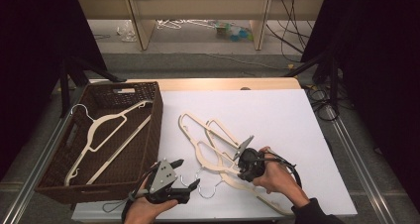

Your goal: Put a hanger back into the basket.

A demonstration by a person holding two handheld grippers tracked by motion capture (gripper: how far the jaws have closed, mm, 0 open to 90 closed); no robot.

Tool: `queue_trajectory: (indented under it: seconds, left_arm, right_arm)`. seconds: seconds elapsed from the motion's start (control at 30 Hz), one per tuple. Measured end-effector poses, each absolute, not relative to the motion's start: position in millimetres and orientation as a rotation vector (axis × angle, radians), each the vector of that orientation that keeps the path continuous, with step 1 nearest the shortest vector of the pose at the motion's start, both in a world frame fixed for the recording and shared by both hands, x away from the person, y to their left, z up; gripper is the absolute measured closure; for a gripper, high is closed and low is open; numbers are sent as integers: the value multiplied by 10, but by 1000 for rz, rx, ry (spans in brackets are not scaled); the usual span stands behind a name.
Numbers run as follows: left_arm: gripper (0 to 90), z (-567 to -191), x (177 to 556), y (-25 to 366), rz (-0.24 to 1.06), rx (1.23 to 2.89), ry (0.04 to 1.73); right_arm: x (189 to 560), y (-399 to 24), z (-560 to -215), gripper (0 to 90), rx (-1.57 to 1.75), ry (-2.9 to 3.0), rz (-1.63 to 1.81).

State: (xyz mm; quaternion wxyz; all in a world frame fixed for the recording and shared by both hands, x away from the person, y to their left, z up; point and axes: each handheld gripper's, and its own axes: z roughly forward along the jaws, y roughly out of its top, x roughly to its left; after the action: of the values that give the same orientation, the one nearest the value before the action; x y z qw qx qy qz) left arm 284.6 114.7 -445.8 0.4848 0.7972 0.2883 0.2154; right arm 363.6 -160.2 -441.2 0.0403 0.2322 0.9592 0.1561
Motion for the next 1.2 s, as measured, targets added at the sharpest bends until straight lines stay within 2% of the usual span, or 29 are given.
queue_trajectory:
  seconds: [0.2,0.23,0.37,0.73,0.87,1.1,1.2]
  left_arm:
    - [252,-4511,2990,1015,583,2058,687]
    - [262,-4539,3049,948,615,2132,632]
    - [285,-4573,3146,876,644,2201,595]
    - [300,-4722,3330,764,705,2303,511]
    - [329,-4781,3353,710,746,2363,413]
    - [369,-4813,3370,611,747,2373,300]
    - [393,-4833,3419,602,700,2361,222]
  right_arm:
    - [3572,-1655,-4291,793,661,2966,424]
    - [3564,-1685,-4268,794,653,2969,433]
    - [3530,-1759,-4209,794,636,2971,432]
    - [3441,-1883,-4060,793,566,2989,374]
    - [3422,-1908,-4057,794,583,2991,417]
    - [3414,-1935,-4053,793,582,3005,444]
    - [3412,-1949,-4056,793,584,3019,469]
